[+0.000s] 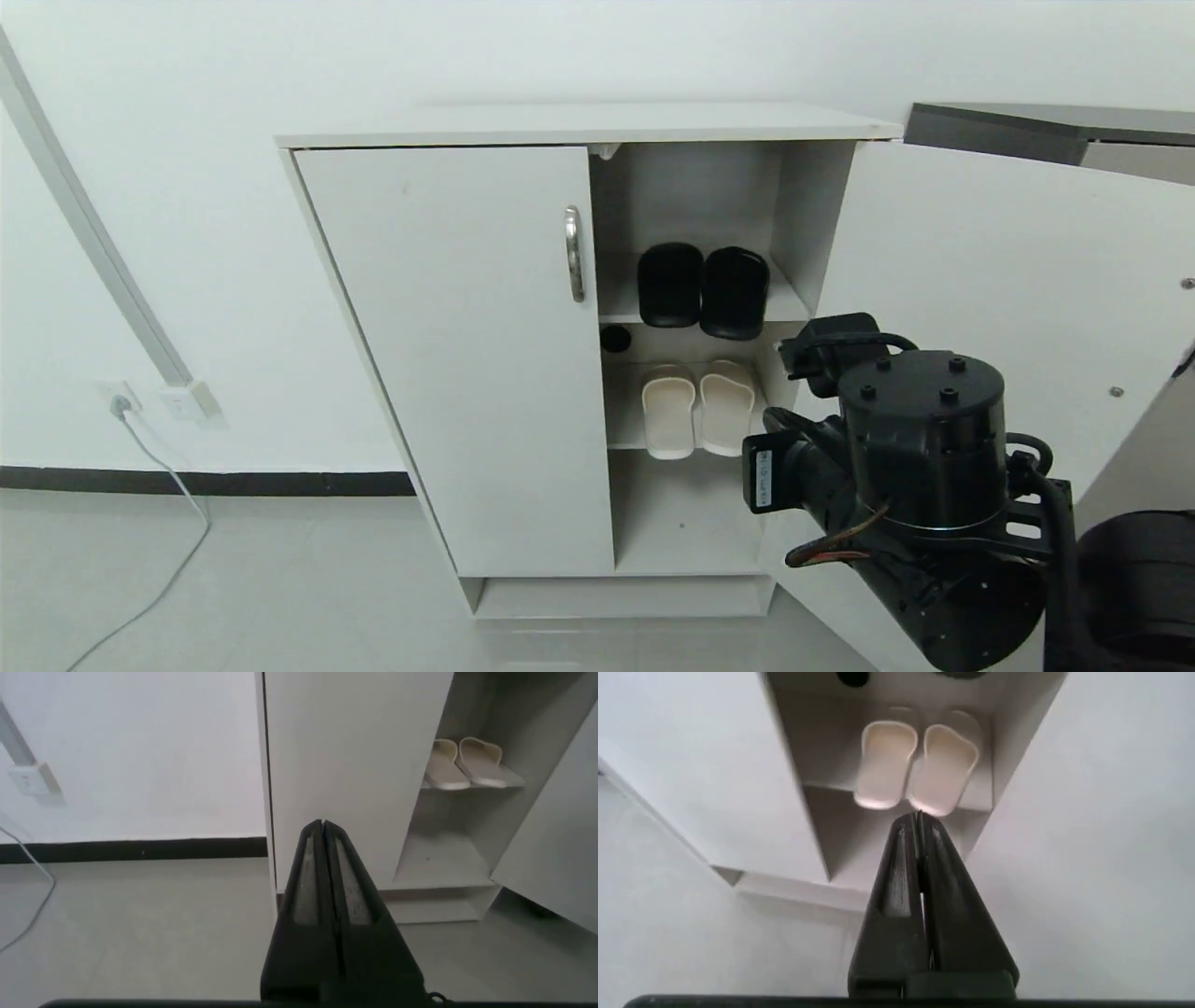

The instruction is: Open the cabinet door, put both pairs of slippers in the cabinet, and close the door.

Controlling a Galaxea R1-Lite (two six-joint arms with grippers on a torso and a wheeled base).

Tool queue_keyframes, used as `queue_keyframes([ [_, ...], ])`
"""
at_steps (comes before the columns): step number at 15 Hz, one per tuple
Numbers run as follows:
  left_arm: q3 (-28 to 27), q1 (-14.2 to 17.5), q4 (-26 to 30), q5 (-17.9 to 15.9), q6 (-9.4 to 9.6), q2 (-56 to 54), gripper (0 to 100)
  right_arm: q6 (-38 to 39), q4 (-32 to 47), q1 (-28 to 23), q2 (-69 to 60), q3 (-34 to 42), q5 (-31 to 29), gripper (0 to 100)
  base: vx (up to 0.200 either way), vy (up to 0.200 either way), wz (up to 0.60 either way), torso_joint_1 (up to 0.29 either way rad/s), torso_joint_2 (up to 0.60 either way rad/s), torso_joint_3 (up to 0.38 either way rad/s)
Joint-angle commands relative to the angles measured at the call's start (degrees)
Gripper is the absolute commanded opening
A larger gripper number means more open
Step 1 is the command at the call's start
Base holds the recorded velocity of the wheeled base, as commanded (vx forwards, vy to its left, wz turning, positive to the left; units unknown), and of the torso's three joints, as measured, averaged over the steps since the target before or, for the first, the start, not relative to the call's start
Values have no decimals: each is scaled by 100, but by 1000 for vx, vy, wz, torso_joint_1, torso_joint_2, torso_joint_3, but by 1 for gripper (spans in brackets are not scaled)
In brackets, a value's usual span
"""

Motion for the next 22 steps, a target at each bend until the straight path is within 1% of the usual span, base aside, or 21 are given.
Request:
queue_keyframes([
  [1, 0, 1, -1, 9, 0, 4, 0, -3, 6, -35, 22, 90, 17, 0, -200, 0, 0, 12, 2, 2],
  [22, 0, 1, -1, 18, -18, 4, 0, -12, 14, -53, 136, 169, 8, 0, 0, 0, 0, 0, 0, 0],
])
